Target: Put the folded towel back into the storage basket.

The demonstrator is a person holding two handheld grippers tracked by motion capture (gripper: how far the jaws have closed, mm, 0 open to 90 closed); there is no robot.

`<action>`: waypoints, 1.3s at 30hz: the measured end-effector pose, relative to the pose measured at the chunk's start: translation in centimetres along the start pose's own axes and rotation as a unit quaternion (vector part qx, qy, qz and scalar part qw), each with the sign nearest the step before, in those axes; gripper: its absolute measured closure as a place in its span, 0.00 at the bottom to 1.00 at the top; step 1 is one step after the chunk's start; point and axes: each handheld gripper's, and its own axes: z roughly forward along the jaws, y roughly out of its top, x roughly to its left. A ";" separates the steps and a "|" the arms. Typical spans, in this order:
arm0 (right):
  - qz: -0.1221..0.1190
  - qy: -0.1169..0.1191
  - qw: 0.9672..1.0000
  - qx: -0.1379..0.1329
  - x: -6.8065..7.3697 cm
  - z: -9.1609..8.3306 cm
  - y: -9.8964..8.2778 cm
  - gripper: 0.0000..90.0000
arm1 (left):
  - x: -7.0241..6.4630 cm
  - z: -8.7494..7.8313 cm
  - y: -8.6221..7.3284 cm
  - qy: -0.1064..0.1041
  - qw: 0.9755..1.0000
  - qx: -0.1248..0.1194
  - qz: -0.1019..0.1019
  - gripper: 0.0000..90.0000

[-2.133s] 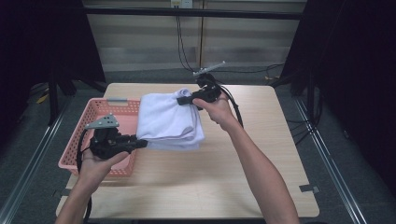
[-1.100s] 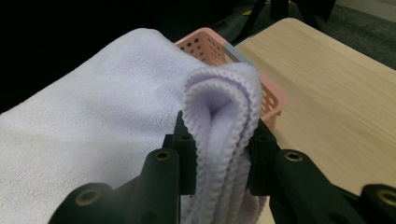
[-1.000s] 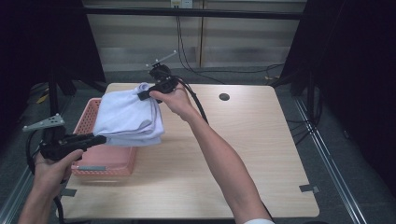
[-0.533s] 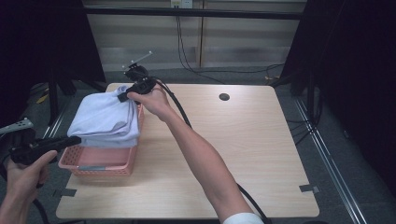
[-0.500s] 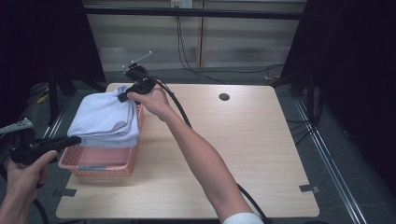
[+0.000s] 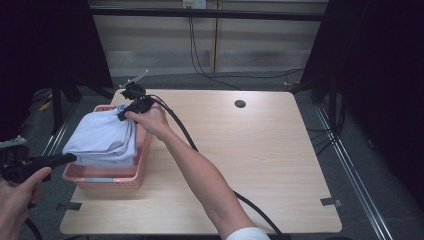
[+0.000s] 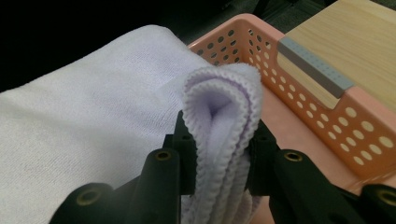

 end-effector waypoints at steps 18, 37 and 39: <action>0.019 -0.010 1.000 0.001 -1.7 4.5 -4.8 0.76 | 0.5 3.0 -2.0 0.054 0.995 0.086 0.016 0.79; -0.001 -0.002 0.998 -0.059 -4.1 -0.8 -5.8 0.44 | -3.1 2.4 0.4 0.105 0.991 0.060 0.063 0.41; -0.007 -0.005 0.998 -0.059 -4.6 -1.9 -6.3 0.44 | -3.5 2.8 0.6 0.104 0.991 0.059 0.068 0.44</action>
